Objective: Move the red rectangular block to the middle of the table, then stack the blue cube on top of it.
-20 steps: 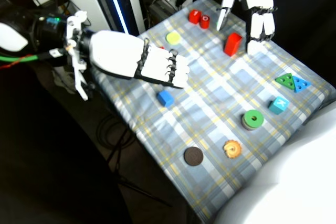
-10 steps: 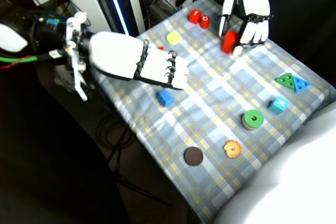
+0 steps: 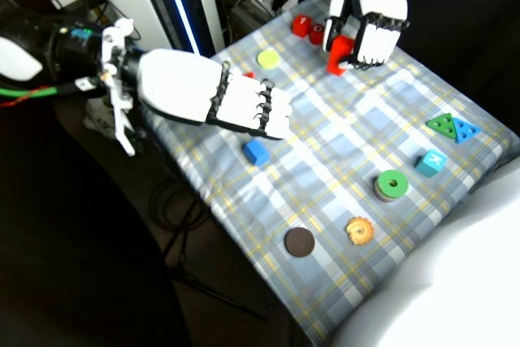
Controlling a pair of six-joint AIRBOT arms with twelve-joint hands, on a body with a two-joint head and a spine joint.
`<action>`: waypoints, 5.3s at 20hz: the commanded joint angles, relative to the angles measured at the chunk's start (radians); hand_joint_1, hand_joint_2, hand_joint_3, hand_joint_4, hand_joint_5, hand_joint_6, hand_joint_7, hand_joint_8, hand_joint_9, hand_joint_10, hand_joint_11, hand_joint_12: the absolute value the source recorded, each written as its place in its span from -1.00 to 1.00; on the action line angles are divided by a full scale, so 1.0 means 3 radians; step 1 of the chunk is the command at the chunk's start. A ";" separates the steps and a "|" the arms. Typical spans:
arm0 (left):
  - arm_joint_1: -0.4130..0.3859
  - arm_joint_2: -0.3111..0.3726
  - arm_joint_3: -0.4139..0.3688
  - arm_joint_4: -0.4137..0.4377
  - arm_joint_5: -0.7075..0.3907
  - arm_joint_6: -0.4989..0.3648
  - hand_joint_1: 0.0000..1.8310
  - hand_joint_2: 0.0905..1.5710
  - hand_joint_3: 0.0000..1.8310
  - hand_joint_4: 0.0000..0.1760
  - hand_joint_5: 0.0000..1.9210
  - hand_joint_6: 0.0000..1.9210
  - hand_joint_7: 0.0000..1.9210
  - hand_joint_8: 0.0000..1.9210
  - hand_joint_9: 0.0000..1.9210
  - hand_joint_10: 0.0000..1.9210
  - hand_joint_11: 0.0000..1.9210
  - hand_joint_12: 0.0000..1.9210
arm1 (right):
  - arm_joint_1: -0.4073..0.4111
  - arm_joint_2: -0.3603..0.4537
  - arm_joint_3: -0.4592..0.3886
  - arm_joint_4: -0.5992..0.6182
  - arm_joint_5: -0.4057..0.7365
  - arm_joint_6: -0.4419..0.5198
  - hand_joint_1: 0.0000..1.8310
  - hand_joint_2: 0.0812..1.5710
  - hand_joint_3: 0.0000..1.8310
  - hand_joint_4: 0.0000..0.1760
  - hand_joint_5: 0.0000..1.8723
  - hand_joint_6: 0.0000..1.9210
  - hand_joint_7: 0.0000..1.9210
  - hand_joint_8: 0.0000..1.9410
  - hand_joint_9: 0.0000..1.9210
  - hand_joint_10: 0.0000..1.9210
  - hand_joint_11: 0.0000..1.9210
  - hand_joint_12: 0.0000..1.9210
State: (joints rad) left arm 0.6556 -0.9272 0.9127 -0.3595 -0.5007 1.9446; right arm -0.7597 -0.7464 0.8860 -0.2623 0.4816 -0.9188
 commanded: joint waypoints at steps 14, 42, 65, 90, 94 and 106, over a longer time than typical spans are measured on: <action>-0.0548 -0.0851 0.0558 -0.0417 0.0367 0.1066 0.22 0.71 -1.00 -1.00 -0.45 0.49 -0.34 0.83 -0.46 0.60 -0.41 0.96 | 0.0004 -0.0033 0.0007 0.0056 0.0405 -0.0006 -0.50 0.47 -0.99 -0.78 -1.00 -1.00 -1.00 -1.00 -1.00 -1.00 -1.00 -1.00; 0.0093 0.0059 -0.0265 0.0197 -0.1097 -0.0273 -0.77 0.84 -0.95 -0.08 -1.00 -1.00 -1.00 -1.00 -1.00 -1.00 -1.00 -1.00 | -0.0044 -0.0036 0.0030 0.0168 0.0404 0.0006 -0.27 0.36 -1.00 -1.00 -0.97 -1.00 -0.91 -0.99 -0.89 -0.91 -0.99 -0.57; 0.0494 0.0381 -0.0554 0.0153 -0.1758 -0.0485 -0.22 0.76 -1.00 -0.79 -1.00 -1.00 -1.00 -1.00 -1.00 -1.00 -1.00 -1.00 | -0.0423 -0.0538 0.0548 0.1440 0.0701 -0.0044 -0.28 0.49 -1.00 -1.00 -0.92 -0.23 -0.82 -0.15 -1.00 0.33 -1.00 0.83; 0.0525 0.0374 -0.0551 0.0109 -0.1771 -0.0485 -0.24 0.78 -1.00 -0.91 -1.00 -1.00 -1.00 -1.00 -1.00 -1.00 -1.00 -1.00 | -0.0476 -0.0764 0.0675 0.1535 0.0659 -0.0046 0.20 0.63 -1.00 -0.72 -0.31 0.52 -0.27 0.53 -0.62 0.42 -1.00 0.90; 0.0528 0.0374 -0.0553 0.0107 -0.1777 -0.0485 -0.27 0.79 -1.00 -0.83 -1.00 -1.00 -1.00 -1.00 -1.00 -1.00 -1.00 -1.00 | -0.0446 -0.0549 0.0485 0.1304 0.0737 -0.0046 0.23 0.64 -1.00 -1.00 -0.36 0.49 -0.22 0.59 -0.59 0.52 -1.00 0.93; 0.0639 0.0379 -0.0555 -0.0016 -0.1839 -0.0485 -0.21 0.77 -1.00 -0.97 -1.00 -1.00 -1.00 -1.00 -1.00 -1.00 -1.00 -1.00 | 0.0084 -0.0261 0.0102 0.0161 0.0851 0.0144 0.26 0.58 -1.00 -1.00 -0.28 0.37 -0.17 0.50 -0.52 0.60 -1.00 0.96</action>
State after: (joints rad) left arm 0.8528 -0.8181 0.7486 -0.3958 -0.9325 1.8046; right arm -0.7422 -0.8234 0.9180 -0.2222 0.6304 -0.8799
